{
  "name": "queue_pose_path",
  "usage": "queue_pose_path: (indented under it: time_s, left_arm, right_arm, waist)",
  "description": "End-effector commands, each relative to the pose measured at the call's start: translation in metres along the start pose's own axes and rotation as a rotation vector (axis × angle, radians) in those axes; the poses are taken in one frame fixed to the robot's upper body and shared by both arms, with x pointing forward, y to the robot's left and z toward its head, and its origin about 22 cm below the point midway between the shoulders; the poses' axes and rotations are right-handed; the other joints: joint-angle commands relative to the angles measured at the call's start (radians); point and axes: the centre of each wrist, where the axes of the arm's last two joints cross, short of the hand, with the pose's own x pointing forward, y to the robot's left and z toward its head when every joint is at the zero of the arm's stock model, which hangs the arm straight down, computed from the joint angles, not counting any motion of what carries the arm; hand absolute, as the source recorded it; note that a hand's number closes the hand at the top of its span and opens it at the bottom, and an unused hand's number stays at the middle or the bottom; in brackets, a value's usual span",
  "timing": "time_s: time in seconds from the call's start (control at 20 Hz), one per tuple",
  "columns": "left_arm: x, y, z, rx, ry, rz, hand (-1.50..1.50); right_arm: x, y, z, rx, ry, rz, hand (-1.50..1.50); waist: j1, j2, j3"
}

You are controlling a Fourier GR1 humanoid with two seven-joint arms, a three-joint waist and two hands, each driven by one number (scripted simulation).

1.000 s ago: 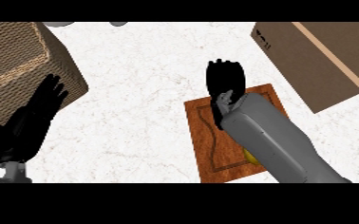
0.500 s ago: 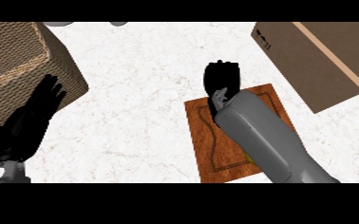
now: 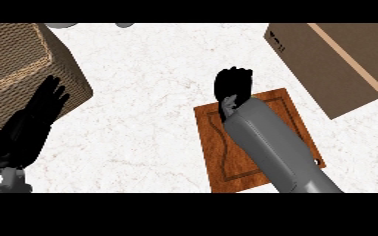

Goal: Pick the squash from the cutting board and place it in the cardboard box

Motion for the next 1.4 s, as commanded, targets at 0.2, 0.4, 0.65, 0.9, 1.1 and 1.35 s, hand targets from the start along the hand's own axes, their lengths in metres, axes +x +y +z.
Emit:
queue_pose_path:
  time_s: [0.2,0.4,0.65,0.9,1.1,1.35]
  left_arm:
    - [0.002,0.011,-0.001,-0.002,0.003,-0.006,0.0]
    - [0.0,0.001,0.012,0.012,0.004,0.004,0.0]
    - [0.013,0.002,-0.007,0.004,-0.021,0.008,0.0]
    - [0.002,0.009,-0.008,0.012,-0.015,-0.016,0.0]
    - [-0.005,-0.022,-0.001,-0.005,-0.01,0.003,0.0]
    - [0.001,0.002,-0.005,-0.007,-0.01,0.004,0.0]
  right_arm:
    - [-0.01,0.016,-0.009,0.051,0.144,0.048,-1.5]
    - [-0.008,0.026,-0.008,0.075,0.146,0.06,-1.5]
    - [-0.025,0.023,-0.006,0.082,0.146,0.067,-1.5]
    - [-0.019,0.028,-0.021,0.089,0.149,0.072,-1.5]
    - [-0.014,0.035,-0.032,0.081,0.155,0.066,-1.5]
    - [-0.03,0.051,-0.024,0.023,0.069,0.057,1.5]
  waist:
    - [-0.002,0.0,0.0]
    - [0.001,-0.001,0.0]
    - [-0.007,-0.001,0.0]
    - [0.0,0.002,0.0]
    - [0.005,0.002,0.0]
    - [-0.002,0.001,0.0]
